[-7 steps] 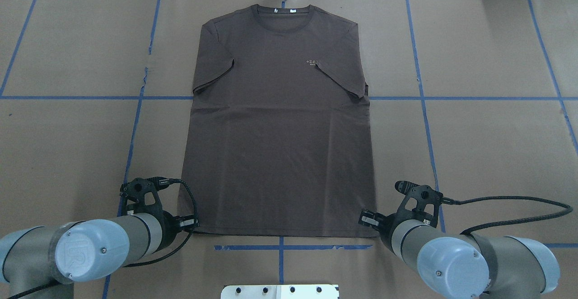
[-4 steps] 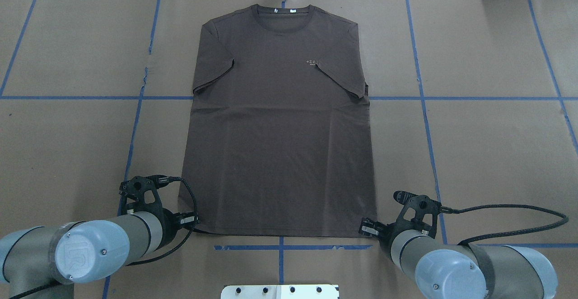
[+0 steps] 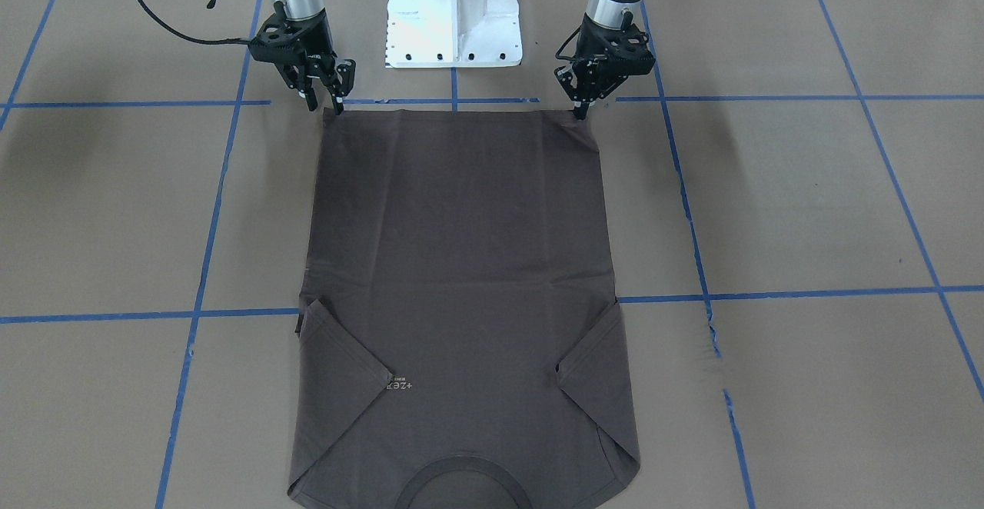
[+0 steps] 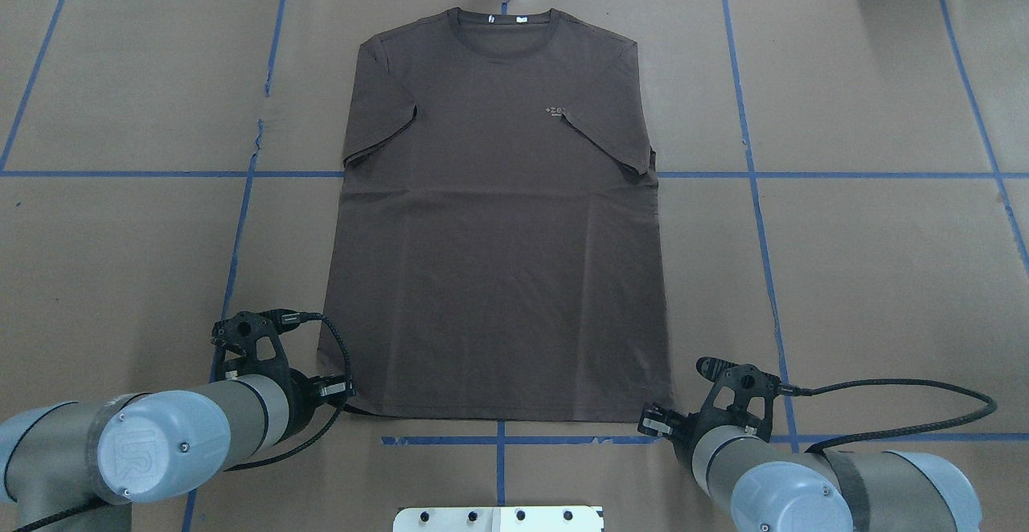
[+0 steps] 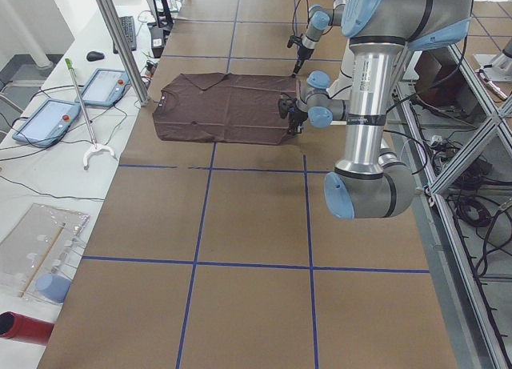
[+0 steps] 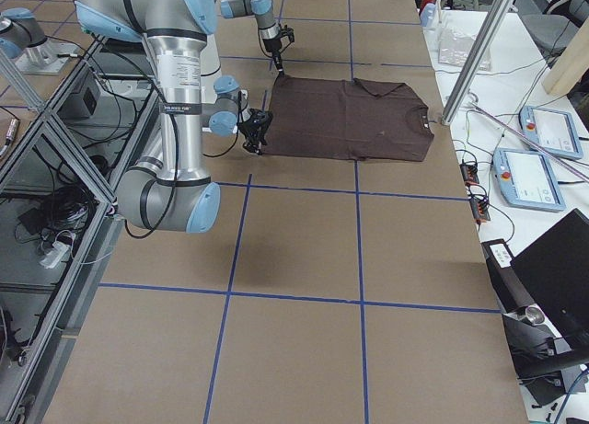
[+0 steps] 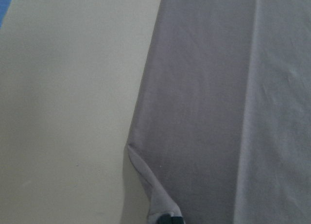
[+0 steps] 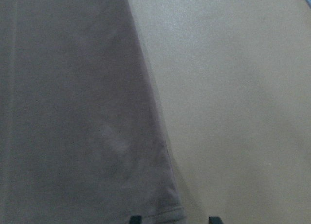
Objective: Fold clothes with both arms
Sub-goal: 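Grasp the two hem corners with the left and right grippers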
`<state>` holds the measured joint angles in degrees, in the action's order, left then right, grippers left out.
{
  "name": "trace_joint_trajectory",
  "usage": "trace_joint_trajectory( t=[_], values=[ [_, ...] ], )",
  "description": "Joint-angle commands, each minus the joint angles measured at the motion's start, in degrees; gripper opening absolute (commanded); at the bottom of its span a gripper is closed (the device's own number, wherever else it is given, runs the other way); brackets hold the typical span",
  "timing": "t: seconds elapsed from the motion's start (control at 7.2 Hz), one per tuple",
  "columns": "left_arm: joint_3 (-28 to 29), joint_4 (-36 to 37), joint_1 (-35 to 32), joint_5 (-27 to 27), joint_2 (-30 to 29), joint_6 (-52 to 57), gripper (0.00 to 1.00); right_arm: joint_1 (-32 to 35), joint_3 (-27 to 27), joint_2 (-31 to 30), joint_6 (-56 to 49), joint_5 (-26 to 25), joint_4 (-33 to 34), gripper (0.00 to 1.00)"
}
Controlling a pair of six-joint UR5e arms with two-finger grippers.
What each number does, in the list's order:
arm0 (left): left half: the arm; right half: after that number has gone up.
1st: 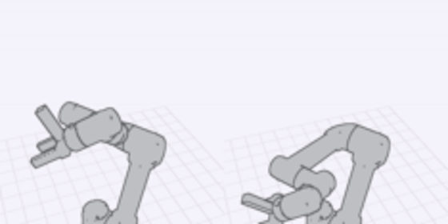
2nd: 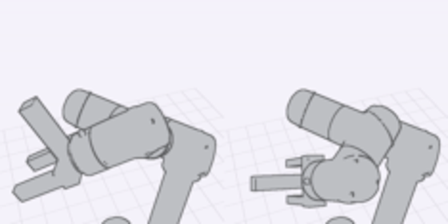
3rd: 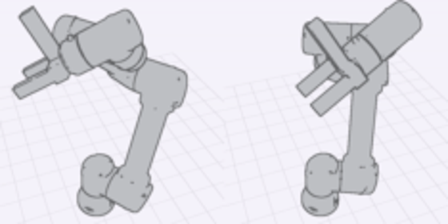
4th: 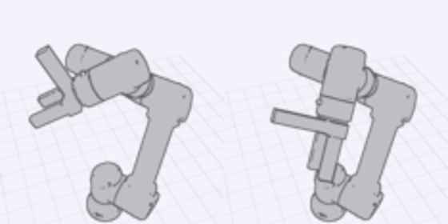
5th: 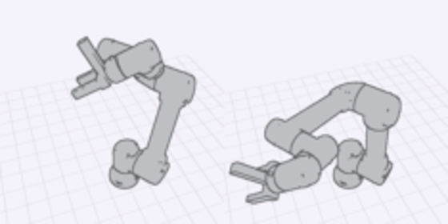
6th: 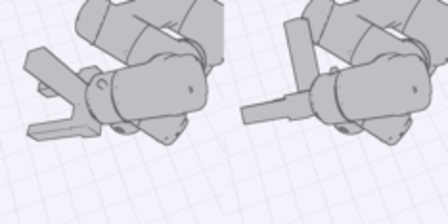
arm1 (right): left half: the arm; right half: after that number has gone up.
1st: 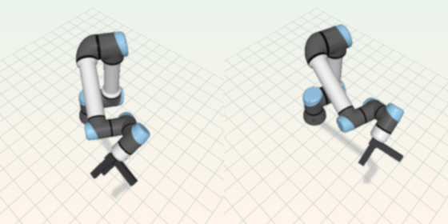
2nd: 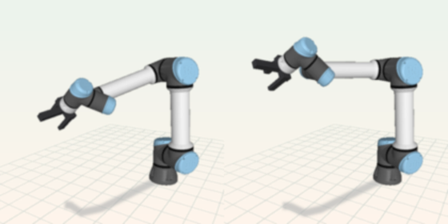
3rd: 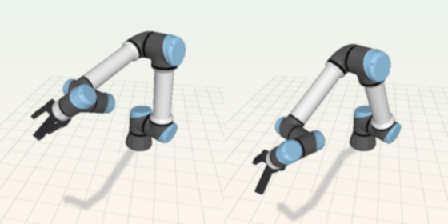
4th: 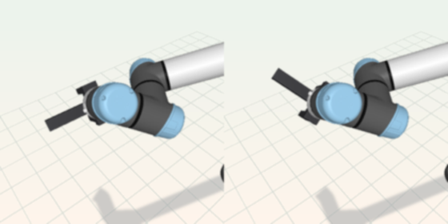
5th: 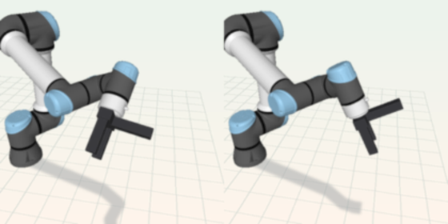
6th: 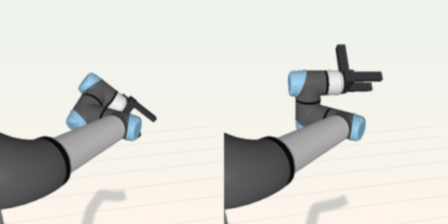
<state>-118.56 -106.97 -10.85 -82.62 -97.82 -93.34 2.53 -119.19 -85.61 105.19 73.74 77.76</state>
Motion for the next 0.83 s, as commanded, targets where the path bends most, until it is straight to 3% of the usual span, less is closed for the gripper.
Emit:
trace_joint_trajectory(
  t=[0.0,0.14,0.69],
  values=[
    [-0.1,0.0,0.0,0.0,0.0,0.1,0.0,-0.5,0.1,0.4,0.7,-0.2,0.0,0.2],
    [-0.4,0.0,-0.1,0.0,0.0,0.0,0.0,-0.5,0.2,0.1,0.5,-0.2,0.0,0.0],
    [-0.9,0.0,-0.3,0.0,0.1,0.0,0.0,-0.2,-0.2,-0.1,0.0,-0.4,0.1,0.0]
  ],
)
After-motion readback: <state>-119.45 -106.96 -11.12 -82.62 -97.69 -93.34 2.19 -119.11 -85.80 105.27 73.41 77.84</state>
